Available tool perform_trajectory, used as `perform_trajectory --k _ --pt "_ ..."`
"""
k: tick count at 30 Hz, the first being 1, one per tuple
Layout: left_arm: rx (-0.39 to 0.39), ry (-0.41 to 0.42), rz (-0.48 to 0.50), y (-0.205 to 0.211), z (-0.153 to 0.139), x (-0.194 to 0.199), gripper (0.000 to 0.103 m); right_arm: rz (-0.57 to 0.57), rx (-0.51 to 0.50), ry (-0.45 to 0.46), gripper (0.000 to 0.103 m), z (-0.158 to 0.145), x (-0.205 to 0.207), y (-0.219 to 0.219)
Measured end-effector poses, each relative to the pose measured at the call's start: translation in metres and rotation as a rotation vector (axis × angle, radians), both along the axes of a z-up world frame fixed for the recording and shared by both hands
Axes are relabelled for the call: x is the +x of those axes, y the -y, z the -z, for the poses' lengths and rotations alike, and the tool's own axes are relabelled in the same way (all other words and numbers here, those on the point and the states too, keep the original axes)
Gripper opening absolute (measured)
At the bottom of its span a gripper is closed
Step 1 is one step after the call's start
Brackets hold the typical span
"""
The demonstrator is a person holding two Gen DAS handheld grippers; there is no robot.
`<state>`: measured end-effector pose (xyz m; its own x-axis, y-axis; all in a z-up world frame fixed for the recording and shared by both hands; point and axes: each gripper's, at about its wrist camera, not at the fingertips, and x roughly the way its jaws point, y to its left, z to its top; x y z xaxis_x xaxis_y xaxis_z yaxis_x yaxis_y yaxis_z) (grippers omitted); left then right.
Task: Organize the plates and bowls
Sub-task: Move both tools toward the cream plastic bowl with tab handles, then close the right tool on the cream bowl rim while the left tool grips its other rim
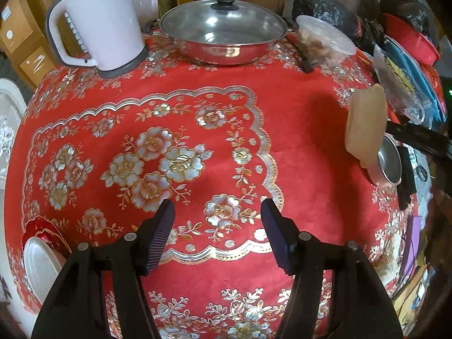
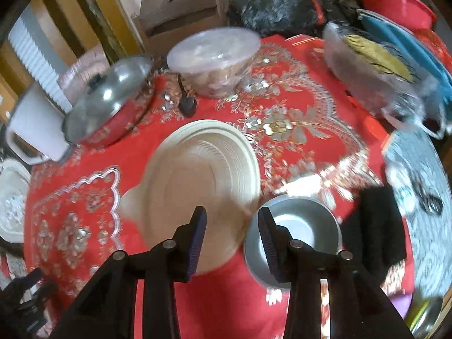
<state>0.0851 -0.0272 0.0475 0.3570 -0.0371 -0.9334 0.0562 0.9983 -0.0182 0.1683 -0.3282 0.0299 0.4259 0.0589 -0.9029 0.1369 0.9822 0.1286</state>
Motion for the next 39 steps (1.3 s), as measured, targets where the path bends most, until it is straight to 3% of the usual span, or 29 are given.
perform_trajectory --k 4,8,16,20,24,27,33,39 --pt "0.016 -0.011 -0.018 -0.007 0.005 0.004 0.062 -0.099 0.109 -0.080 0.040 0.038 0.028 -0.024" --pt "0.019 -0.021 -0.044 -0.013 0.010 0.012 0.062 -0.171 0.159 -0.116 0.040 0.054 0.032 -0.057" --pt "0.000 -0.030 -0.048 -0.005 0.014 0.037 0.062 -0.312 0.199 -0.183 0.040 0.068 0.052 -0.111" --pt "-0.016 -0.042 -0.053 -0.004 0.019 0.047 0.062 -0.383 0.280 -0.210 0.040 0.066 0.051 -0.129" --pt "-0.031 -0.050 -0.052 0.001 0.027 0.057 0.062 -0.368 0.279 -0.114 0.041 0.038 0.042 -0.118" --pt "-0.054 -0.055 -0.047 0.009 0.031 0.065 0.062 -0.342 0.252 -0.055 0.052 0.020 0.033 -0.100" --pt "-0.095 -0.076 -0.020 0.033 0.039 0.078 0.062 -0.298 0.227 -0.040 0.053 0.014 0.049 -0.067" --pt "-0.121 -0.133 -0.021 0.051 0.057 0.081 0.062 -0.295 0.244 -0.087 0.053 0.034 0.076 -0.048"
